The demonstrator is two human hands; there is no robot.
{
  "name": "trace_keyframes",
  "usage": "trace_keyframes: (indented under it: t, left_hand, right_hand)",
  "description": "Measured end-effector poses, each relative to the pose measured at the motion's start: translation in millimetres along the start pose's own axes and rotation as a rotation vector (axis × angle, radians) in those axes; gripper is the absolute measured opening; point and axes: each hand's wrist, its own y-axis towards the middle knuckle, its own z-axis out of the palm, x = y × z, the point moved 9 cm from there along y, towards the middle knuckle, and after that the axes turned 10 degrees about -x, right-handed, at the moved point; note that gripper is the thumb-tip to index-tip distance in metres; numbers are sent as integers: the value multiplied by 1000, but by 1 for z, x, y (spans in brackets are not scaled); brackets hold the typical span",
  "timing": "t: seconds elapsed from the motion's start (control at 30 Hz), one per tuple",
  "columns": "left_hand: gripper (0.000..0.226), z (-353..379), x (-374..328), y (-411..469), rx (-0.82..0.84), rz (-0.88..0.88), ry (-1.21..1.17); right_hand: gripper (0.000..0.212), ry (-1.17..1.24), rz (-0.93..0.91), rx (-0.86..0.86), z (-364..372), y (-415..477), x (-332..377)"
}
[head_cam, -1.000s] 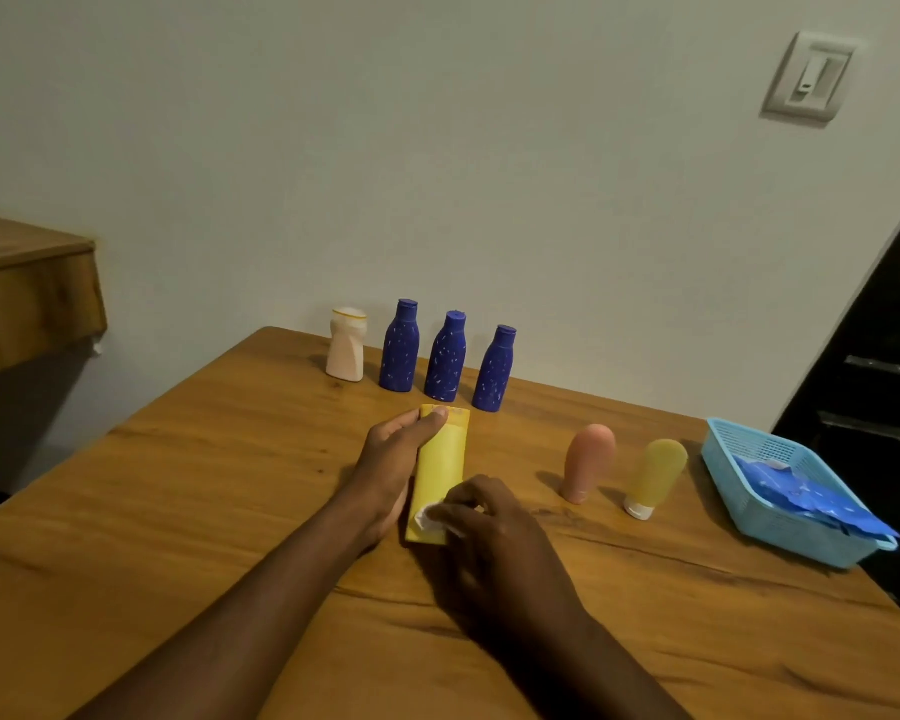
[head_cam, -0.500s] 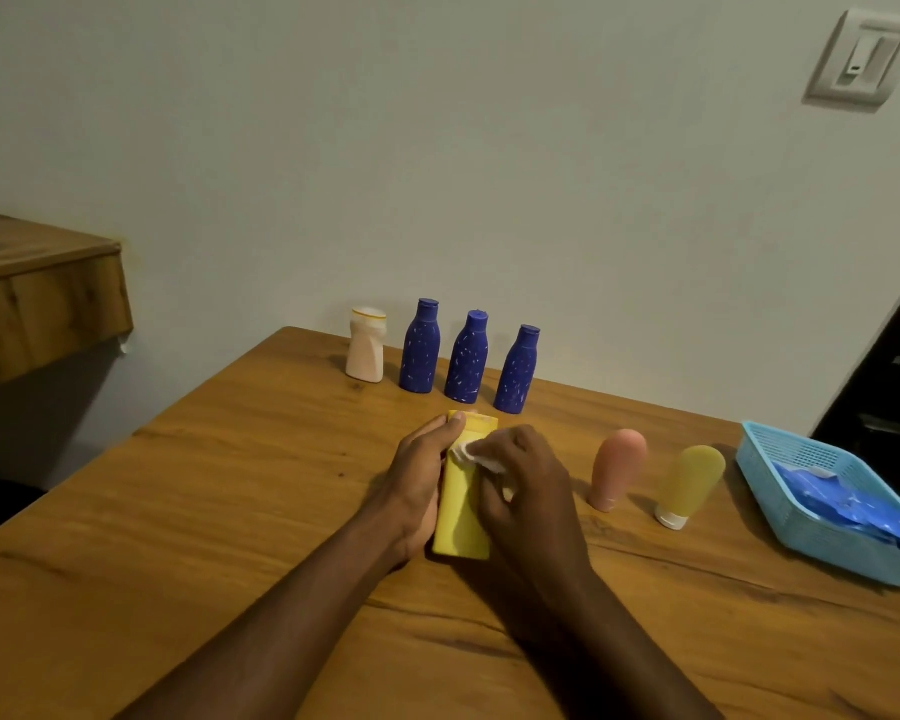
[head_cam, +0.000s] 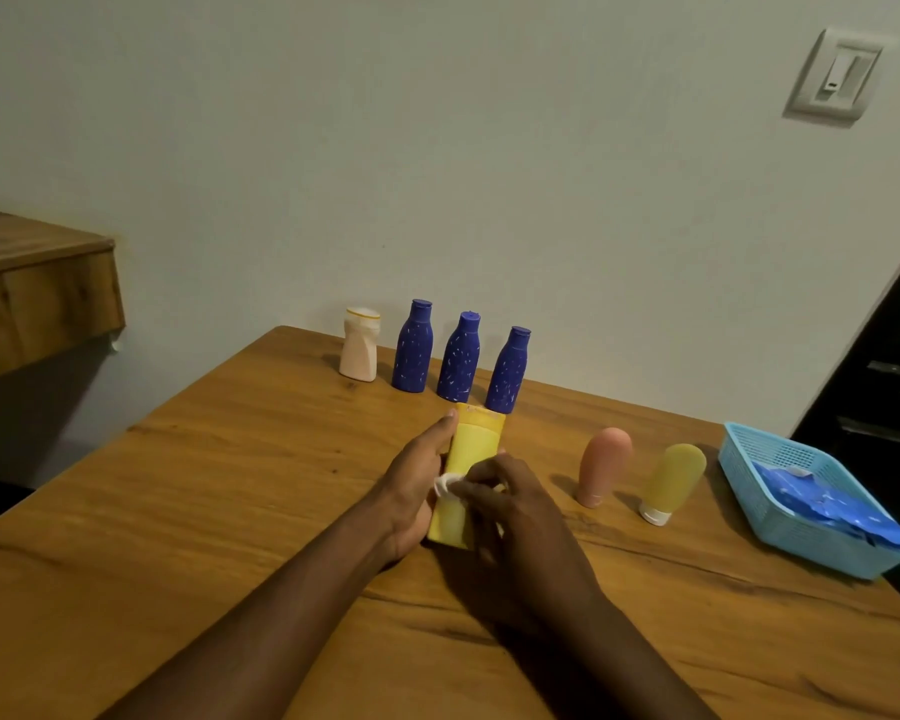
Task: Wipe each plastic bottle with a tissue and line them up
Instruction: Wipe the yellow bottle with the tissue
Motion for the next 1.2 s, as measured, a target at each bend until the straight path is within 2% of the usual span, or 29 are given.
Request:
trace_keyframes:
  t: [0.17, 0.37, 0.53, 0.8, 0.9, 1.0, 1.2]
  left_hand:
    - [48, -5, 1, 3, -15, 30, 42]
    - [42, -4, -2, 3, -14, 40, -15]
    - [45, -4, -1, -2, 8, -31, -102]
    - [50, 0, -1, -2, 32, -39, -115]
    - [49, 1, 0, -3, 38, -62, -132]
    - [53, -1, 2, -5, 48, -114, -147]
    - [44, 3, 6, -3, 106, -77, -107]
  right_hand:
    - [48, -63, 89, -149, -14, 42, -21]
    - [45, -80, 94, -191, -16, 61, -17]
    - [51, -28, 17, -80, 1, 17, 12]
    - [24, -7, -115, 85, 13, -36, 35]
    - [26, -8, -90, 22, 5, -31, 33]
    - [38, 12, -50, -25, 0, -20, 25]
    - [32, 150, 100, -339, -27, 20, -9]
